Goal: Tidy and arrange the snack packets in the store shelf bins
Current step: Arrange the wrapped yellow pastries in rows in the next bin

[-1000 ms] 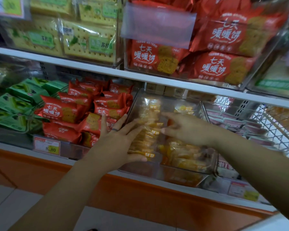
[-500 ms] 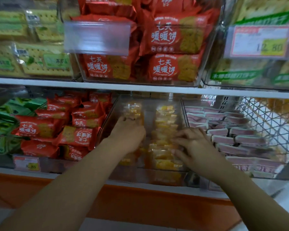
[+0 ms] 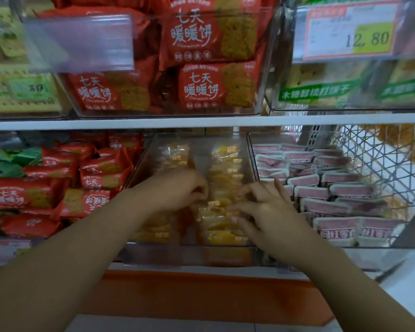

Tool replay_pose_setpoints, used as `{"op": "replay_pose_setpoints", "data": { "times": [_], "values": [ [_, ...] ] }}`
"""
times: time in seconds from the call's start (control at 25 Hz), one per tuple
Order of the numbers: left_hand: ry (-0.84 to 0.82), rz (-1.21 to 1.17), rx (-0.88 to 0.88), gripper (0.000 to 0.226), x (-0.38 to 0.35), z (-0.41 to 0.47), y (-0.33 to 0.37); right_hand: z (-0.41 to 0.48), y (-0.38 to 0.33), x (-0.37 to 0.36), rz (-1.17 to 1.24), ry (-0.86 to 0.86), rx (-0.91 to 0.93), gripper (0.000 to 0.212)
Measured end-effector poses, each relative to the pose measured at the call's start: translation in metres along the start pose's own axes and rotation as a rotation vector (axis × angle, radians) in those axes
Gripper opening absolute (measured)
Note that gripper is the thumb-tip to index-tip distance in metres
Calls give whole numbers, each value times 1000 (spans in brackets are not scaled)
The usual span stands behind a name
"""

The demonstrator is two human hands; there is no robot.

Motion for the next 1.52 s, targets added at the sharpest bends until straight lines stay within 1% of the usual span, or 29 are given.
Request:
{"op": "replay_pose_setpoints", "data": {
  "times": [0.08, 0.16, 0.2, 0.28, 0.4, 0.48, 0.52, 0.6, 0.68, 0.76, 0.8, 0.88, 0.96, 1.0, 1.08, 1.16, 1.24, 1.36, 1.4, 1.52],
  "values": [
    [-15, -3, 37, 10, 5, 1, 8, -1, 1, -2, 21, 20, 10, 40],
    [44, 94, 49, 6, 7, 0, 21, -2, 1, -4, 38, 29, 13, 42],
    [80, 131, 57, 11, 7, -1, 27, -1, 1, -4, 44, 25, 14, 43],
    [119, 101, 70, 20, 5, -2, 39, -1, 1, -4, 50, 17, 21, 43],
    [134, -112, 65, 17, -3, -1, 56, -2, 2, -1, 1, 56, 55, 33],
    [173, -226, 77, 13, -10, 2, 62, -1, 5, 3, -18, 75, 33, 27],
    [190, -292, 96, 12, -11, 0, 61, 0, 5, 5, -29, 76, 30, 27],
    [212, -490, 174, 11, -9, -9, 51, 0, 5, 8, -51, 77, 44, 33],
    [215, -703, 304, 26, -7, -25, 37, -1, 5, 9, -55, 66, 43, 37],
    [171, -853, 391, 45, -10, -44, 31, -3, 5, 8, -38, 61, 36, 30],
    [145, -828, 394, 51, -11, -51, 32, -4, 5, 8, -27, 62, 34, 29],
    [108, -616, 342, 57, -13, -55, 41, -5, 5, 7, -5, 57, 30, 36],
    [78, -369, 340, 54, -9, -53, 47, -6, 6, 8, 27, 41, 14, 45],
    [74, -265, 352, 50, -9, -51, 47, -8, 6, 8, 40, 35, 4, 46],
    [58, -144, 361, 41, -11, -45, 44, -10, 6, 7, 54, 45, -9, 41],
    [18, -123, 398, 28, -15, -38, 39, -11, 6, 8, 36, 76, -13, 38],
    [-2, -147, 436, 18, -16, -32, 36, -12, 7, 11, 31, 82, 0, 41],
    [31, -179, 402, 13, -13, -29, 45, -17, 10, 18, 70, -29, -4, 50],
    [45, -199, 397, 14, -12, -28, 48, -17, 10, 19, 85, -58, 4, 45],
    [35, -250, 422, 20, -12, -22, 56, -16, 10, 19, 146, -49, 2, 17]
  ]
}}
Point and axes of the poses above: each hand's wrist, its own z-axis towards the middle knuckle, its own x-axis out of the back of the hand, y = z × x, the point moved 2 cm from there along z, towards the middle knuckle, and after that the axes turned 12 degrees about z, right-handed, at the moved point
